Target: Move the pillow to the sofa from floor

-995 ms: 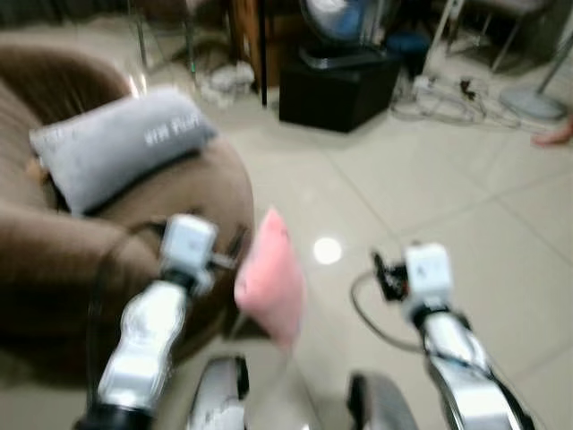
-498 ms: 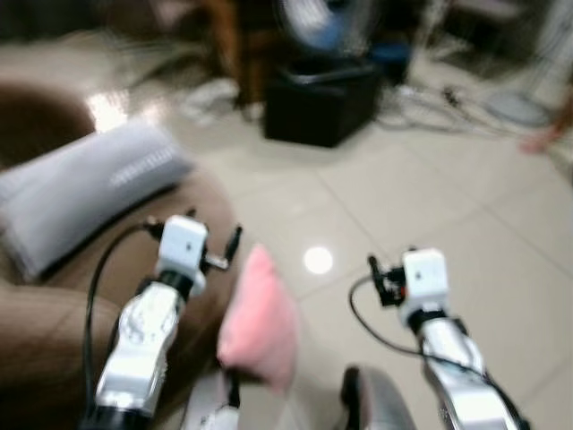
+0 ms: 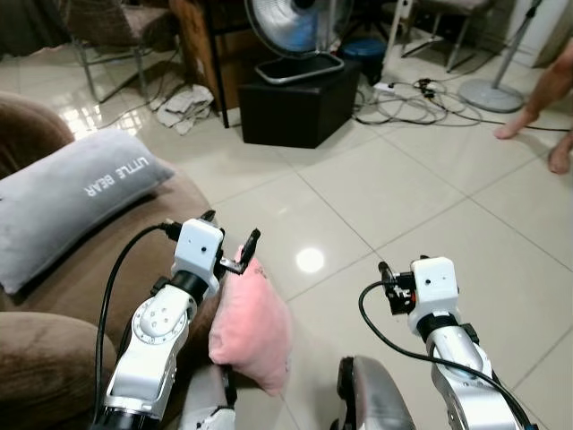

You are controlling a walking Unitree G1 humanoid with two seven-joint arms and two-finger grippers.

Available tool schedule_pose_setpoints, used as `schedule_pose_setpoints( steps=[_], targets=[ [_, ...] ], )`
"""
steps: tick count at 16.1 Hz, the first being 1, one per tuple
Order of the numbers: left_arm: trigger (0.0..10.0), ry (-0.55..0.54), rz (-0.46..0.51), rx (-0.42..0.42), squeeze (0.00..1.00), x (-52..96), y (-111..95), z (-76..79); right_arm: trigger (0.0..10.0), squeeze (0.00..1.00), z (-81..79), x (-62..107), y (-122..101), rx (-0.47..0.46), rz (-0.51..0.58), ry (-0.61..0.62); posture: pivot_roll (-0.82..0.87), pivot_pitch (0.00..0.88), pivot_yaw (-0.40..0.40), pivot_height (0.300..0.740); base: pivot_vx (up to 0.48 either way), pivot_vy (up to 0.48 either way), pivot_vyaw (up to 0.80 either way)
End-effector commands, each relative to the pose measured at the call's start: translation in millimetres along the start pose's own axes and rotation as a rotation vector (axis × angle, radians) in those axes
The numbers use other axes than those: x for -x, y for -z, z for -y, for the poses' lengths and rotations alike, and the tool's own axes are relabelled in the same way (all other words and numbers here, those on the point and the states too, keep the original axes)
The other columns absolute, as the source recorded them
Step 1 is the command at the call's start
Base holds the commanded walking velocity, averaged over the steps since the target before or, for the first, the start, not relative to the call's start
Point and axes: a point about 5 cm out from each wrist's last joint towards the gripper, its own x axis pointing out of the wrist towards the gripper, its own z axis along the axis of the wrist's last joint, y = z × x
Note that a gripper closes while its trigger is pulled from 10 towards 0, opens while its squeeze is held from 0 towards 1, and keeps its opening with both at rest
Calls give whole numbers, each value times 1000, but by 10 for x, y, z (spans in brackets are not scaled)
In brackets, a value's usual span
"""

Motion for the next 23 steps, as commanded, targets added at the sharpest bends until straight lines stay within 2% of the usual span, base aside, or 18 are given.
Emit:
schedule_pose_setpoints(
  steps=[1,10,14,17,18,19,20,21,22,23],
  targets=[
    [10000,14,-2,-3,0,12,-16,10,10000,0,1,8,-15,-4,3,2,-17,49,16,567,0,0,0],
    [10000,36,-8,-4,0,35,-41,17,10000,0,-24,37,-66,-6,8,2,-17,62,20,467,0,0,0],
    [10000,101,-56,-16,0,15,34,60,10000,0,-44,46,-87,6,10,-12,-18,68,24,462,0,0,0],
    [10000,78,-70,7,0,-78,54,56,10000,0,-34,67,-83,15,-1,-11,-21,78,31,462,0,0,0],
    [10000,87,-104,-9,0,-100,103,65,10000,0,-37,65,-79,23,-8,-17,-22,84,31,462,0,0,0],
    [10000,74,-285,-53,0,-156,378,53,10000,0,-69,53,-47,60,-38,-62,-21,96,31,462,0,0,0],
    [10000,41,-346,-36,0,-169,468,26,10000,0,-87,51,-37,65,-46,-75,-22,99,31,462,0,0,0],
    [10000,-2,-404,67,1000,-194,581,-6,10000,0,-122,53,-36,79,-48,-103,-25,113,30,462,0,0,0],
    [10000,-34,-457,119,1000,-203,660,-35,10000,0,-153,64,-49,70,-42,-131,-26,123,32,462,0,0,0],
    [10000,-44,-485,116,1000,-206,702,-50,10000,0,-177,69,-65,68,-35,-155,-29,133,36,462,0,0,0]
  ],
)
